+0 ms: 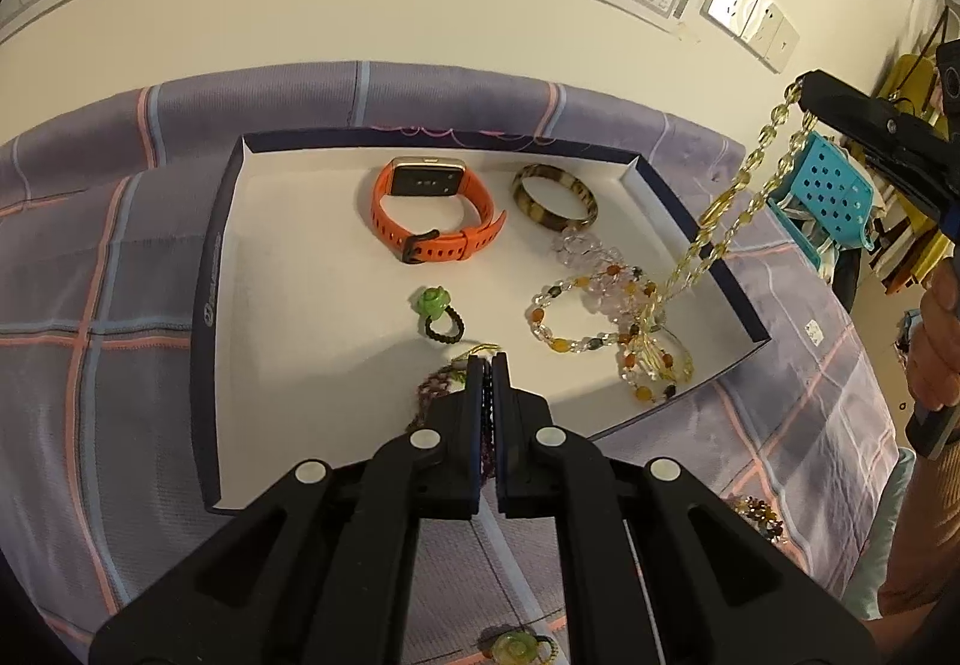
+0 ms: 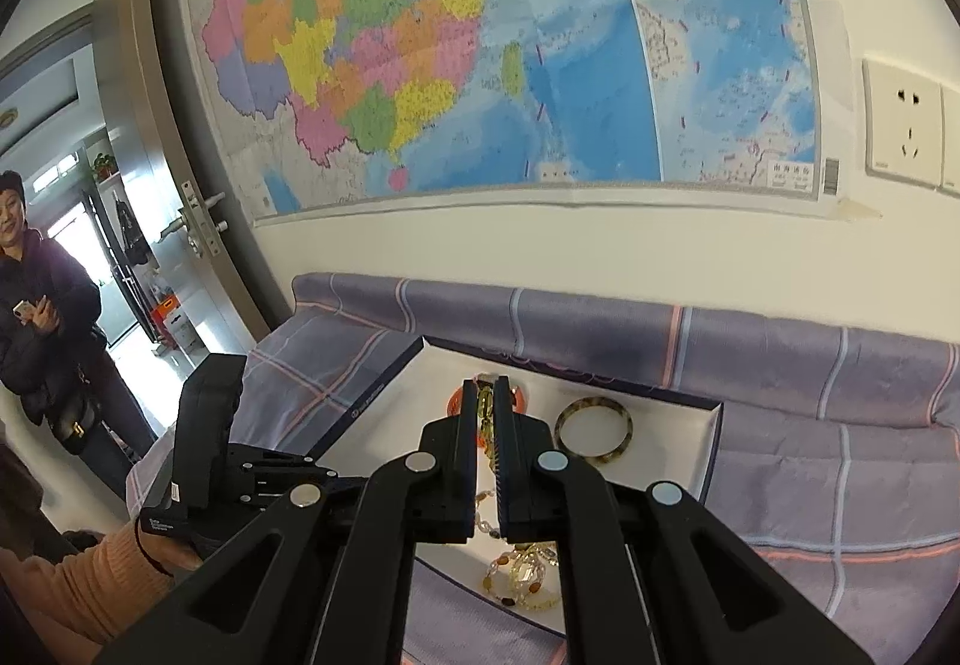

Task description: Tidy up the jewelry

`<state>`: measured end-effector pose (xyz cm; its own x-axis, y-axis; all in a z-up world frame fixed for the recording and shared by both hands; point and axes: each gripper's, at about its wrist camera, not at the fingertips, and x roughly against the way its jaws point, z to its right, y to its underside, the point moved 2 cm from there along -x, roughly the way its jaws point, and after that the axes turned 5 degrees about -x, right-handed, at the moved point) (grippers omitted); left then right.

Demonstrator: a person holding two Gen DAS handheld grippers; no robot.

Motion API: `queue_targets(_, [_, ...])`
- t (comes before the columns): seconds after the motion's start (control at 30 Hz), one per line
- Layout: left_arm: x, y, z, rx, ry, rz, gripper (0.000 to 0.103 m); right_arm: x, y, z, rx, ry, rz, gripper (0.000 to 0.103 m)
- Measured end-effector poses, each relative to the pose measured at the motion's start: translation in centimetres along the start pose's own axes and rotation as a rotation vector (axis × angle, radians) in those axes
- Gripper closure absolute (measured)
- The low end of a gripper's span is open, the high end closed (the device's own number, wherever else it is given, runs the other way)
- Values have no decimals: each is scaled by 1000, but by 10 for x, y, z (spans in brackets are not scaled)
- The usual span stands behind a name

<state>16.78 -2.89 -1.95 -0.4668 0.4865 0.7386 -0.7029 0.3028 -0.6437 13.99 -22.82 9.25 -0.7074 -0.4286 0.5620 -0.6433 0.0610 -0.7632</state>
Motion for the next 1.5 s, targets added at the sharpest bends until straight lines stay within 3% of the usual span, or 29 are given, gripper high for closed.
queue_targets(0.63, [-6, 0, 1, 2, -42, -14, 98, -53, 44, 24, -75, 7, -171, 99])
queue_targets(0.7, [-4, 0, 2, -3, -44, -10, 90, -59, 50, 28, -93, 13, -193, 99])
queue_targets(0.83, [-1, 1, 3, -3, -51, -2, 83, -67, 56, 37, -127, 35, -222, 96])
queue_targets(0.9, [2, 2, 4, -8, -54, 10, 72, -68, 60, 40, -139, 36, -233, 93])
queue_targets(0.93, [5, 3, 5, -11, -59, 18, 69, -68, 61, 41, -145, 37, -241, 83])
queue_targets(1.03, [13, 6, 9, -35, -80, 34, 65, -66, 64, 43, -145, 54, -245, 80])
queue_targets(1.07, [15, 8, 10, -39, -87, 39, 63, -65, 65, 44, -154, 63, -247, 76])
queue_targets(1.1, [19, 10, 11, -47, -102, 49, 60, -64, 65, 45, -162, 73, -247, 64])
queue_targets(1.13, [22, 11, 12, -52, -110, 58, 57, -62, 65, 46, -166, 80, -240, 61])
queue_targets(1.27, [41, 19, 14, -69, -141, 101, 52, -47, 61, 49, -181, 94, -196, 61])
queue_targets(1.37, [56, 29, 20, -89, -156, 141, 43, -28, 60, 40, -150, 95, -154, 59])
queue_targets(1.5, [66, 45, 27, -120, -151, 149, 42, -4, 72, 19, -83, 60, -145, 56])
